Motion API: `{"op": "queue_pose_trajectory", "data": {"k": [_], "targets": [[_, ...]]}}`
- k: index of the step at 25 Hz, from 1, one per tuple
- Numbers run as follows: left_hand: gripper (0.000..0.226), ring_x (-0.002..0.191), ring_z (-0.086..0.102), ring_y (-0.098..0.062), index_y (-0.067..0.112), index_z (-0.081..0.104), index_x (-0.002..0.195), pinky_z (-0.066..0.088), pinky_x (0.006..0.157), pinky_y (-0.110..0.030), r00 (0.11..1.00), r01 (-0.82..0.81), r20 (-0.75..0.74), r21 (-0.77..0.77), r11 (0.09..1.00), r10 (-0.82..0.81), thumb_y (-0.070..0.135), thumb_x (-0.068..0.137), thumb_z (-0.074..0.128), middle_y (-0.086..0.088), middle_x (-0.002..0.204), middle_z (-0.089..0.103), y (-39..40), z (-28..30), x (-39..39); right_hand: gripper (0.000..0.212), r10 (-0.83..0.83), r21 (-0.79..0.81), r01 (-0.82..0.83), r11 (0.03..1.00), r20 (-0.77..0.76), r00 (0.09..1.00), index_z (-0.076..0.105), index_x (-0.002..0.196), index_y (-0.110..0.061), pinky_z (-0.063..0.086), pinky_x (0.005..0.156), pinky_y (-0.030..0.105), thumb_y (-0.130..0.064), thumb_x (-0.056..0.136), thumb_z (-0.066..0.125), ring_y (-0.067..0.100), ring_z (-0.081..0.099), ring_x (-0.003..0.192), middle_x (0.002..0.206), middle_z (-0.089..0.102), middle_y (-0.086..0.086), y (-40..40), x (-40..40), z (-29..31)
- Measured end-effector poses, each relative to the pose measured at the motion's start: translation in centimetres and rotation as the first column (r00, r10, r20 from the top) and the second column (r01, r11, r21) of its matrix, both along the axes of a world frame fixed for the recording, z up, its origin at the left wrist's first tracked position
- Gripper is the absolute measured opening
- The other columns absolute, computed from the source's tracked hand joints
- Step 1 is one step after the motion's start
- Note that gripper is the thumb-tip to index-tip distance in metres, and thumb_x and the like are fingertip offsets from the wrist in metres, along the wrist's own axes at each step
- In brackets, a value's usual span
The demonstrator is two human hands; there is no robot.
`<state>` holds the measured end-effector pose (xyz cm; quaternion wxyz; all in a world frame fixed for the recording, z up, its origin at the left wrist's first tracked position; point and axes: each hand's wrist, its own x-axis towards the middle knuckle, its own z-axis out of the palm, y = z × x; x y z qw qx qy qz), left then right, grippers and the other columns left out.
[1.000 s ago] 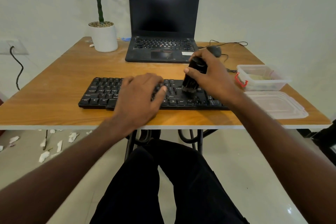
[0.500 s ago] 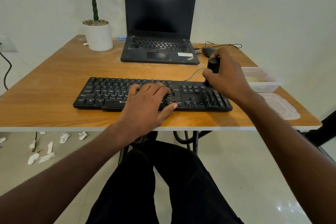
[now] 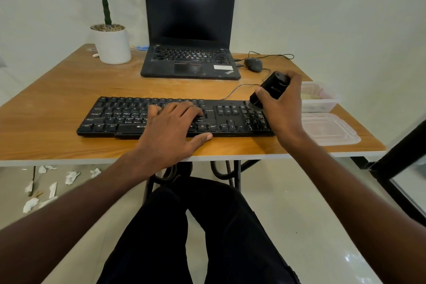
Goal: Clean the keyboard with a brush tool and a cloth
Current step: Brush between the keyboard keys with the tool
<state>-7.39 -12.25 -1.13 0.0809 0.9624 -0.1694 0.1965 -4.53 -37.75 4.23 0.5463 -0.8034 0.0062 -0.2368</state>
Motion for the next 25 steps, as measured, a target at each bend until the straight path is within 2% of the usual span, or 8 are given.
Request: {"op": "queue_pose_trajectory", "data": {"k": [2, 5, 8, 12, 16, 19, 21, 25], "targets": [[0.065, 0.133, 0.049, -0.015, 0.035, 0.052, 0.139, 0.021, 0.098, -0.040, 1.000, -0.009, 0.006, 0.007, 1.000, 0.009, 0.079, 0.092, 0.038, 0.011, 0.146, 0.053, 0.0, -0.1, -0.1, 0.058, 0.053, -0.047, -0.053, 0.997, 0.006, 0.999, 0.038, 0.143, -0.020, 0.048, 0.071, 0.006, -0.025, 0.096, 0.072, -0.017, 0.059, 0.092, 0.106, 0.054, -0.019, -0.2, 0.1, 0.0], [0.066, 0.134, 0.048, -0.016, 0.035, 0.052, 0.139, 0.022, 0.100, -0.042, 1.000, -0.014, 0.006, 0.008, 1.000, 0.014, 0.079, 0.093, 0.037, 0.010, 0.147, 0.052, -0.1, -0.1, -0.1, 0.055, 0.127, -0.321, -0.132, 0.938, -0.037, 0.991, 0.037, 0.139, -0.020, 0.048, 0.074, 0.014, -0.025, 0.097, 0.071, 0.000, 0.061, 0.094, 0.111, 0.057, -0.009, -0.4, 0.1, -0.4], [0.067, 0.133, 0.049, -0.016, 0.034, 0.053, 0.138, 0.024, 0.099, -0.043, 1.000, -0.011, 0.007, 0.019, 1.000, 0.011, 0.080, 0.093, 0.034, 0.010, 0.145, 0.053, 0.0, -0.1, -0.1, 0.052, 0.047, -0.504, -0.010, 0.864, 0.062, 0.997, 0.038, 0.135, -0.020, 0.053, 0.079, 0.031, -0.020, 0.093, 0.070, 0.011, 0.061, 0.093, 0.114, 0.061, -0.002, -0.8, 0.3, -0.4], [0.067, 0.133, 0.049, -0.016, 0.035, 0.053, 0.137, 0.024, 0.099, -0.043, 1.000, -0.012, 0.010, 0.015, 1.000, 0.012, 0.080, 0.093, 0.034, 0.010, 0.144, 0.054, 0.0, -0.1, -0.2, 0.054, 0.104, -0.370, -0.091, 0.925, 0.014, 0.995, 0.035, 0.133, -0.025, 0.054, 0.091, 0.043, -0.027, 0.094, 0.072, 0.015, 0.063, 0.101, 0.108, 0.061, -0.008, -0.5, 0.4, -0.4], [0.065, 0.135, 0.048, -0.016, 0.034, 0.053, 0.139, 0.023, 0.100, -0.042, 1.000, -0.005, 0.005, 0.008, 1.000, 0.005, 0.078, 0.093, 0.039, 0.010, 0.146, 0.053, -0.1, 0.0, -0.2, 0.052, 0.035, -0.414, -0.017, 0.910, 0.037, 0.999, 0.035, 0.136, -0.019, 0.054, 0.081, 0.030, -0.023, 0.096, 0.069, 0.014, 0.064, 0.099, 0.112, 0.060, -0.005, -1.3, 0.6, 0.2], [0.065, 0.135, 0.048, -0.017, 0.034, 0.053, 0.139, 0.024, 0.101, -0.043, 1.000, 0.000, -0.002, 0.001, 1.000, 0.000, 0.077, 0.093, 0.039, 0.009, 0.146, 0.053, 0.0, 0.2, -0.3, 0.054, 0.118, -0.275, -0.132, 0.952, -0.070, 0.991, 0.035, 0.137, -0.019, 0.053, 0.079, 0.024, -0.025, 0.097, 0.071, 0.005, 0.062, 0.095, 0.108, 0.058, -0.008, -1.4, 0.6, 0.4], [0.065, 0.135, 0.048, -0.016, 0.034, 0.053, 0.139, 0.025, 0.102, -0.044, 1.000, 0.004, 0.008, -0.009, 1.000, -0.004, 0.078, 0.093, 0.038, 0.010, 0.146, 0.054, 0.0, 0.0, -0.2, 0.055, 0.092, -0.389, -0.130, 0.912, -0.115, 0.989, 0.035, 0.135, -0.019, 0.052, 0.073, 0.024, -0.023, 0.094, 0.073, 0.007, 0.062, 0.090, 0.107, 0.059, -0.004, -1.7, 0.7, 0.5], [0.068, 0.133, 0.050, -0.017, 0.034, 0.054, 0.136, 0.026, 0.103, -0.046, 1.000, 0.002, 0.013, -0.012, 1.000, -0.002, 0.082, 0.092, 0.031, 0.009, 0.145, 0.055, 0.1, -0.3, 0.1, 0.052, -0.078, -0.467, 0.083, 0.881, 0.029, 0.997, 0.038, 0.130, -0.019, 0.054, 0.079, 0.036, -0.017, 0.090, 0.071, 0.016, 0.061, 0.097, 0.112, 0.059, -0.001, -2.6, 0.1, 0.6]]}}
